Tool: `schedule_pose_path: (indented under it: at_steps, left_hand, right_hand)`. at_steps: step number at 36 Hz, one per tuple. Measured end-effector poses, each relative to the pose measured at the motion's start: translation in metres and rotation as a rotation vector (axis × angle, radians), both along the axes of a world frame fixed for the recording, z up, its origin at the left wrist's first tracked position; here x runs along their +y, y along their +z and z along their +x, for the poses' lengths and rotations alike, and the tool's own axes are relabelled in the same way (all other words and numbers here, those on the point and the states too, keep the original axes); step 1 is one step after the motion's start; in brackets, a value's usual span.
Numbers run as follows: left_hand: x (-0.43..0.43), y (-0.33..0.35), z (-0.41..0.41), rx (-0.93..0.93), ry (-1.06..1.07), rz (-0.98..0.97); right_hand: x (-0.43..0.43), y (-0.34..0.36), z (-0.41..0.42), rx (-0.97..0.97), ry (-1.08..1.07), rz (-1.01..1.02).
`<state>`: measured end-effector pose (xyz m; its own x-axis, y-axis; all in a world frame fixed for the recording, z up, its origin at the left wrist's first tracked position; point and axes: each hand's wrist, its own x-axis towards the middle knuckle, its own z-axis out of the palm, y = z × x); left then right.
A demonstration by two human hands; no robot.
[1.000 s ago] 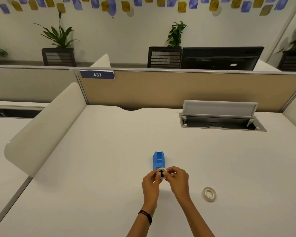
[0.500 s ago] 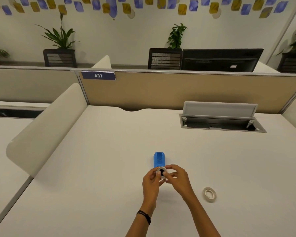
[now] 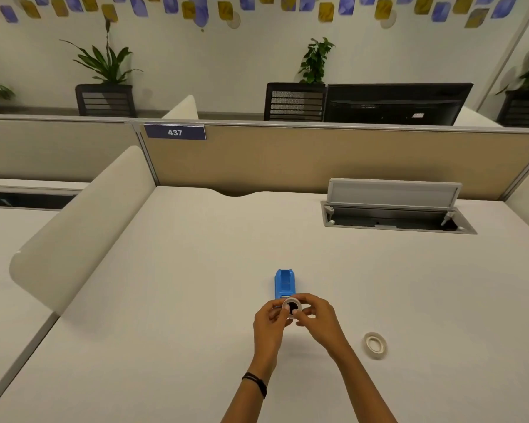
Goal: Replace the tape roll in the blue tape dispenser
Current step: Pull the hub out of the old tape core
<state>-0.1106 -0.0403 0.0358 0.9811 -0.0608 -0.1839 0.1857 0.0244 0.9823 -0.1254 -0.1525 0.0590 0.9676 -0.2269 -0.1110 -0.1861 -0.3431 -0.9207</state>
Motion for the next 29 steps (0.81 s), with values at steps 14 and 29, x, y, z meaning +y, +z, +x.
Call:
schedule_pose_path:
  at_steps: [14,29]
  left_hand:
    - [-0.004,0.002,-0.003,-0.005,-0.001,-0.003]
    - [-0.001,0.005,-0.001,0.047,-0.184,-0.065]
  right_hand:
    - [0.000,-0.002,0.001,-0.020,-0.102,-0.043]
    - [-0.010,-0.007,0.001,0.030,-0.194,0.103]
